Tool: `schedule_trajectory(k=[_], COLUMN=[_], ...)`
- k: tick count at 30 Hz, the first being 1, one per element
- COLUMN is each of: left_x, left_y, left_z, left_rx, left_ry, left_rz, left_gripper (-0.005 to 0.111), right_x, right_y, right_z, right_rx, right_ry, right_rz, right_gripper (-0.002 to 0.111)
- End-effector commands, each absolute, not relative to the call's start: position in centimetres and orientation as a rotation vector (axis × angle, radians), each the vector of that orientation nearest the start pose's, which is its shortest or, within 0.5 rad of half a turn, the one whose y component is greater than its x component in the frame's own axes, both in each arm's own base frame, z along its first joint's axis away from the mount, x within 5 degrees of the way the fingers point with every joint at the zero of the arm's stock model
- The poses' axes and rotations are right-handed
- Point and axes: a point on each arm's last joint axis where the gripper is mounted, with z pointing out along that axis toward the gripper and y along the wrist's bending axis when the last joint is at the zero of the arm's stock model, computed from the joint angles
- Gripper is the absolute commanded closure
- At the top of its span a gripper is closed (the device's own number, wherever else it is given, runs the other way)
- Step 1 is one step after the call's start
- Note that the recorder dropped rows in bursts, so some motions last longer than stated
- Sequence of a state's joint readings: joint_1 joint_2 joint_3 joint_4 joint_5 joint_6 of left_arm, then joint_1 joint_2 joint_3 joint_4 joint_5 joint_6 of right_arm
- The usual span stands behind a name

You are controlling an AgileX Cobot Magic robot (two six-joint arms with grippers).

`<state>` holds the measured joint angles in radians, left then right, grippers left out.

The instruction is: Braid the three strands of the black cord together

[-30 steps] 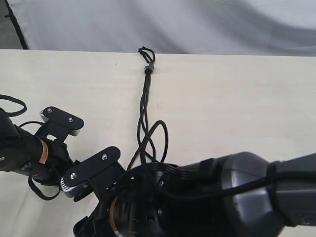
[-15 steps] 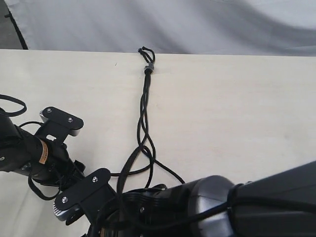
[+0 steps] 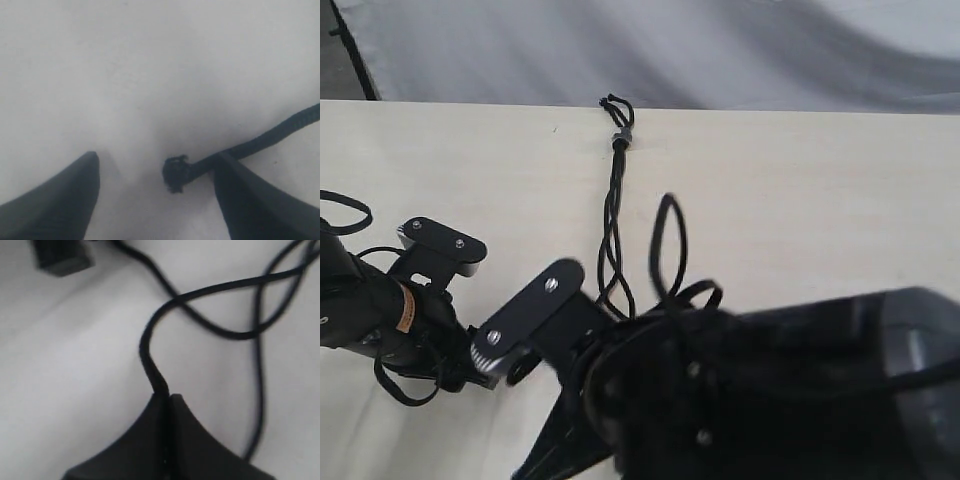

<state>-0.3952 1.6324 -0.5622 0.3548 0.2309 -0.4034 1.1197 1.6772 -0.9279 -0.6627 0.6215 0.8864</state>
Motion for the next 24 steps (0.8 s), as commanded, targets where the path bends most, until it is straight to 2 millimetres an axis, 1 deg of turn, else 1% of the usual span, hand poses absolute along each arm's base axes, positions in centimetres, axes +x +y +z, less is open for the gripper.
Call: schedule_trajectory(k=[1,3,4,6,8,11,13,17,22,24], left_x=[22.6,22.6,22.6,22.6,22.5,22.5,22.5,22.5,22.5,22.5], left_y=[-8.4,-8.4,-8.4,-8.4,-8.4,-8.3,-8.3,-8.3,-8.3,-8.3], left_z=[12.0,12.0,12.0,12.0,12.0,11.9,11.9,11.9,11.9,11.9], left_rx=[0.425,0.425,0.425,0.42,0.42,0.42,0.42,0.415,0.406,0.406], left_ry=[2.764,2.767,2.768,2.771,2.773,2.779,2.779,2.784,2.787,2.787], left_rz=[0.015,0.017,0.019,0.02,0.021,0.026,0.026,0.026,0.023,0.023], left_gripper=[0.045,0.045,0.045,0.045,0.045,0.045,0.045,0.045,0.045,0.045], right_x=[20.2,21.6,22.6,23.8,24.9,26.0,26.4,27.0,27.0,26.9], right_y=[22.8,21.7,20.9,20.1,19.5,19.2,19.3,19.0,19.0,19.0], right_z=[20.1,19.7,19.5,18.6,17.8,16.2,15.3,13.5,11.3,10.5], right_rx=[-0.792,-0.727,-0.685,-0.641,-0.619,-0.622,-0.634,-0.699,-0.741,-0.728], right_ry=[2.43,2.46,2.478,2.507,2.524,2.543,2.55,2.56,2.602,2.633], right_rz=[-0.248,-0.269,-0.277,-0.286,-0.276,-0.238,-0.222,-0.297,-0.342,-0.348], right_gripper=[0.109,0.109,0.109,0.109,0.109,0.109,0.109,0.109,0.109,0.109])
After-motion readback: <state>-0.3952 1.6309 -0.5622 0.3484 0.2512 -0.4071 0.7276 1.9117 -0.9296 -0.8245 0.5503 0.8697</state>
